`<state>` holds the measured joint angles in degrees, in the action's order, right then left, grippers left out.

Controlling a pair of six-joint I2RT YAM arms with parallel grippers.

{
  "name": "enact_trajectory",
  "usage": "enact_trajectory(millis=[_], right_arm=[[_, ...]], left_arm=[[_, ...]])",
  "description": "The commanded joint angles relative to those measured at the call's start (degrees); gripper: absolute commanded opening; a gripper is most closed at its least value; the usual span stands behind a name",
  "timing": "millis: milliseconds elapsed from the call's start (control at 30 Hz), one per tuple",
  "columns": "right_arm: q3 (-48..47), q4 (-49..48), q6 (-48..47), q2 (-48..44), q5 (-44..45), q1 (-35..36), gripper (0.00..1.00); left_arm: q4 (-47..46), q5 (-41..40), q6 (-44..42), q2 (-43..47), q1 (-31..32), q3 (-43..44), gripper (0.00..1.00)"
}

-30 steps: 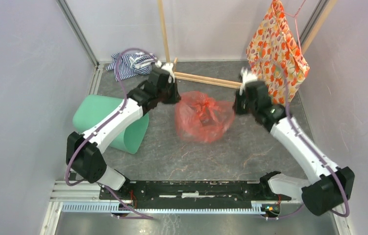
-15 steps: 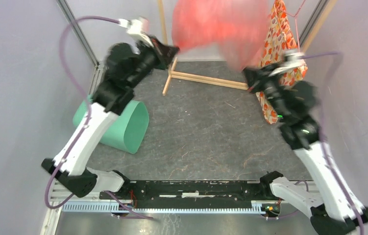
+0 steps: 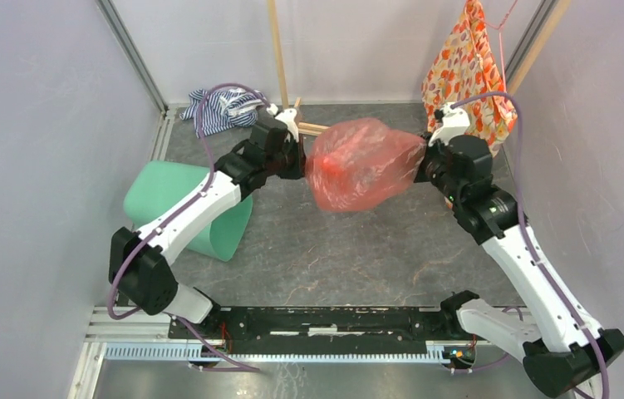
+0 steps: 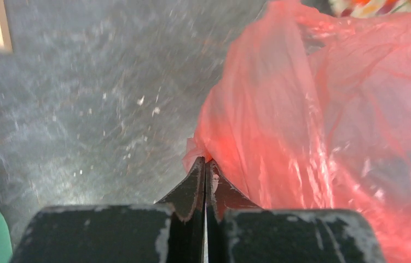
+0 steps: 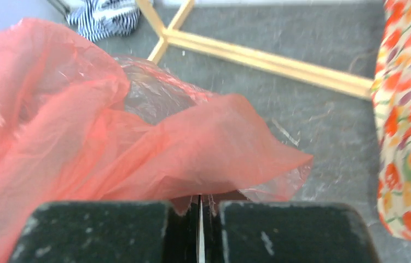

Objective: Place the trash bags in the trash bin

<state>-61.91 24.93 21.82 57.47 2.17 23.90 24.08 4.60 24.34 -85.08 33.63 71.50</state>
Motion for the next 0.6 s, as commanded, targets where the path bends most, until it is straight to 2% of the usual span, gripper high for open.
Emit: enact_trajectory(millis=[0,100,233,367,433,567], right_arm=[[-3.24,2.78,-2.81,-0.42,5.31,0.06,0.00],[-1.25,4.78,-3.59,1.36,5.35,0.02,0.00],[13.58,1.92,-3.05,2.76,1.92,0.02,0.00],[21.27,0.57,-1.08,-1.63,-0.62,0.81,0.00],[19.53,2.77,-0.95,-4.41,-0.13,0.80,0.00],[9.18,8.96,-1.97,-6.84,0.75,0.94,0.00]], left_arm=[[1.67,0.20,0.71,0.99,0.04,5.47,0.02],[3.76,3.19,1.19,-0.65,0.05,6.21,0.02],[4.02,7.58,2.07,-2.46,0.09,1.73,0.02],[1.42,11.00,3.71,0.88,1.12,-5.04,0.02],[1.33,11.57,4.08,4.21,2.06,-6.06,0.02],[2.11,12.40,4.97,9.64,2.67,-4.85,0.02]])
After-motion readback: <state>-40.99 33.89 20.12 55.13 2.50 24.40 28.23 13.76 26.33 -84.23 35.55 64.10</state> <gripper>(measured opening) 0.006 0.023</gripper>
